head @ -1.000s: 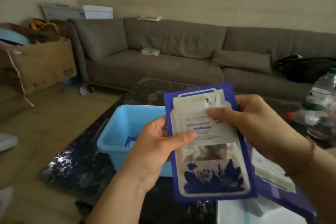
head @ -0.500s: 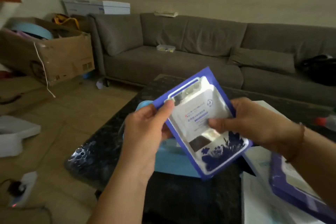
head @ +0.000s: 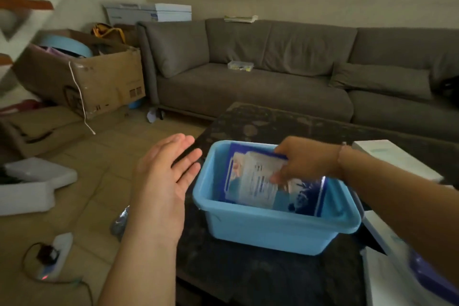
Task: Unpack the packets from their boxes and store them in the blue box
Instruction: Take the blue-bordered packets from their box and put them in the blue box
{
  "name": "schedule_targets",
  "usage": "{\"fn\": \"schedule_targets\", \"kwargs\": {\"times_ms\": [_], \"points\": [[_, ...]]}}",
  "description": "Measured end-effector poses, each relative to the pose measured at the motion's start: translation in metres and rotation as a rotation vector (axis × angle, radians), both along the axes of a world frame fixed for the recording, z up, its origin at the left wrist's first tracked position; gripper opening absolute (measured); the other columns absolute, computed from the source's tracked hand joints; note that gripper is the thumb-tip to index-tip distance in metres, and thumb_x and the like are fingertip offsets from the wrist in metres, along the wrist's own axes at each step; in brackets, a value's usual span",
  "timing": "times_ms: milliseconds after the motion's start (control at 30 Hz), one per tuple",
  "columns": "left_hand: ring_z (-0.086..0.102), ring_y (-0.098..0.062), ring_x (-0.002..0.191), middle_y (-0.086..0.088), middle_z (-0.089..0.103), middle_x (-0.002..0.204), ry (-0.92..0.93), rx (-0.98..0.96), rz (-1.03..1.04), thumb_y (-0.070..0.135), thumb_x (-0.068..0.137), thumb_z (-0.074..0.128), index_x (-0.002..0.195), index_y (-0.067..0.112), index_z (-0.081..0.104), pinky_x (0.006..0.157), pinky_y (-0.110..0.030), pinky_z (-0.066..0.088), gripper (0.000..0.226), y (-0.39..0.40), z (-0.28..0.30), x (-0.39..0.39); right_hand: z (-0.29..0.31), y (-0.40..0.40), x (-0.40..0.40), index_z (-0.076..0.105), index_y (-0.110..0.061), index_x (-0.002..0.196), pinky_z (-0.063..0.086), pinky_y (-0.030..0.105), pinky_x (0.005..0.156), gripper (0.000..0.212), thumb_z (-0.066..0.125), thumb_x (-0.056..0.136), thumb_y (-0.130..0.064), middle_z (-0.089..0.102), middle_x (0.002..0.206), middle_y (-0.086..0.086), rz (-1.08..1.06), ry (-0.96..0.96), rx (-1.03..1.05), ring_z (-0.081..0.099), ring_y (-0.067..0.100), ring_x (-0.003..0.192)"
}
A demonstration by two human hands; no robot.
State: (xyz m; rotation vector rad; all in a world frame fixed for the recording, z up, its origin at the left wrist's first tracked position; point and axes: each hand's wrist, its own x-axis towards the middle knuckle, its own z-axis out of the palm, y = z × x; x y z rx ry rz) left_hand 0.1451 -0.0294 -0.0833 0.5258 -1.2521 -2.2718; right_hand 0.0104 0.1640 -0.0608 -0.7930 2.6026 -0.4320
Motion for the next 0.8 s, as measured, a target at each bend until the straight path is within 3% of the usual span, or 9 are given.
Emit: {"fn": "schedule_targets", "kwargs": {"times_ms": [167, 233, 300, 400, 500, 667, 800], "points": [[0.075, -0.014, 0.088, 0.003, 0.078, 0.098, 0.004, 0.005, -0.031, 0.024, 0.097, 0.055, 0.107, 0.019, 0.066, 0.084, -0.035, 0.055, 0.015, -0.002, 0.0, -0.001, -0.035, -0.016, -0.011, 0.07, -0.025, 0.093, 0.058, 0.028, 0.075, 0.025, 0.08, 0.076, -0.041, 0.073, 0.089, -0.005, -0.018, -0.063, 0.146, 0.069, 0.011, 0.079], [0.075, -0.014, 0.088, 0.003, 0.078, 0.098, 0.004, -0.005, -0.039, 0.025, 0.098, 0.055, 0.107, 0.019, 0.066, 0.084, -0.034, 0.055, 0.016, -0.002, 0.0, -0.002, -0.042, -0.021, -0.01, 0.068, -0.027, 0.088, 0.055, 0.027, 0.073, 0.024, 0.08, 0.075, -0.043, 0.071, 0.088, -0.007, -0.026, -0.091, 0.152, 0.068, 0.012, 0.082], [0.075, -0.014, 0.088, 0.003, 0.078, 0.098, 0.001, -0.006, -0.043, 0.026, 0.098, 0.054, 0.108, 0.019, 0.066, 0.083, -0.034, 0.055, 0.017, -0.002, 0.0, -0.002, -0.043, -0.025, -0.009, 0.068, -0.026, 0.092, 0.052, 0.026, 0.073, 0.024, 0.078, 0.077, -0.043, 0.069, 0.09, -0.007, 0.0, 0.005, 0.167, 0.065, 0.013, 0.085], [0.075, -0.015, 0.089, 0.003, 0.078, 0.097, 0.006, 0.001, -0.048, 0.027, 0.097, 0.055, 0.108, 0.018, 0.066, 0.081, -0.033, 0.055, 0.018, -0.003, 0.0, -0.003, -0.038, -0.026, -0.007, 0.068, -0.021, 0.111, 0.052, 0.029, 0.088, 0.032, 0.074, 0.083, -0.033, 0.071, 0.101, -0.004, 0.035, 0.26, 0.123, 0.063, 0.015, 0.093], [0.075, -0.013, 0.087, 0.003, 0.078, 0.097, 0.005, -0.006, -0.055, 0.028, 0.097, 0.055, 0.107, 0.019, 0.067, 0.082, -0.033, 0.055, 0.018, -0.003, 0.0, -0.002, -0.03, -0.019, -0.005, 0.072, -0.025, 0.11, 0.049, 0.031, 0.097, 0.023, 0.064, 0.088, -0.021, 0.073, 0.106, -0.007, 0.075, 0.32, 0.023, 0.065, 0.013, 0.099], [0.075, -0.015, 0.088, 0.002, 0.078, 0.098, -0.003, -0.015, -0.068, 0.027, 0.097, 0.054, 0.106, 0.019, 0.067, 0.085, -0.035, 0.055, 0.018, -0.001, -0.001, -0.001, -0.028, -0.01, 0.009, 0.058, -0.037, 0.131, 0.037, 0.029, 0.108, 0.033, 0.045, 0.101, -0.036, 0.059, 0.131, -0.015, 0.299, -0.097, 0.477, 0.053, 0.008, 0.115], [0.075, -0.015, 0.087, 0.002, 0.078, 0.098, 0.009, -0.015, -0.064, 0.027, 0.097, 0.054, 0.106, 0.018, 0.067, 0.083, -0.035, 0.055, 0.018, 0.001, 0.0, 0.0, -0.035, -0.011, 0.01, 0.051, -0.038, 0.138, 0.034, 0.036, 0.113, 0.037, 0.042, 0.103, -0.037, 0.055, 0.138, -0.013, 0.338, -0.211, 0.547, 0.05, 0.01, 0.122]]}}
